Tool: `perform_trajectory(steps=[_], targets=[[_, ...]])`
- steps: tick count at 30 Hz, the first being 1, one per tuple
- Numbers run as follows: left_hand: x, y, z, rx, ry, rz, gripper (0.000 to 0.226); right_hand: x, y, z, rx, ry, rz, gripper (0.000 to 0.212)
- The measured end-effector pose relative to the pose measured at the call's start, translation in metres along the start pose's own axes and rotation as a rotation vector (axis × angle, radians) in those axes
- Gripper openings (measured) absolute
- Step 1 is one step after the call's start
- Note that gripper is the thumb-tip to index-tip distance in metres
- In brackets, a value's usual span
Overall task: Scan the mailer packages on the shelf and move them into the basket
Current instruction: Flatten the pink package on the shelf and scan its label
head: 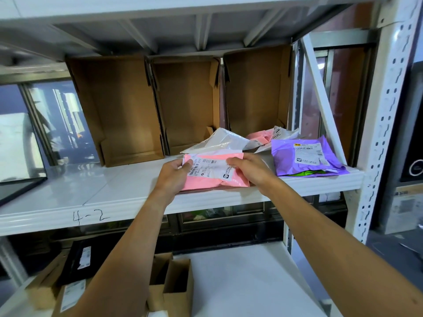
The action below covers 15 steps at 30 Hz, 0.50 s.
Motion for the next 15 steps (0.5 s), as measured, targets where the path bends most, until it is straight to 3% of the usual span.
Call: perform_trajectory(steps=[8,13,15], targets=[[-0.003,0.005,0.006,0.106,-0.018,0.052,0.046,0.0,-0.014,0.002,-0.103,-0.01,-0.101,0.011],[-0.002,0.003,0.003,0.06,-0.014,0.082,0.048,0.002,-0.014,-0.002,-0.118,-0.019,-0.159,0.031],[-0.002,0.004,0.003,0.058,-0.005,0.089,0.046,0.003,-0.013,0.0,-0.099,-0.027,-0.157,0.028]])
Point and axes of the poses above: each hand's wrist, its own z-axis away from the middle knuckle, its own y-axis out of the palm, x = y × z, the point moved 9 cm from there along -z, towards the middle knuckle, and after that the axes turned 11 degrees about y, right-handed, at the moved point
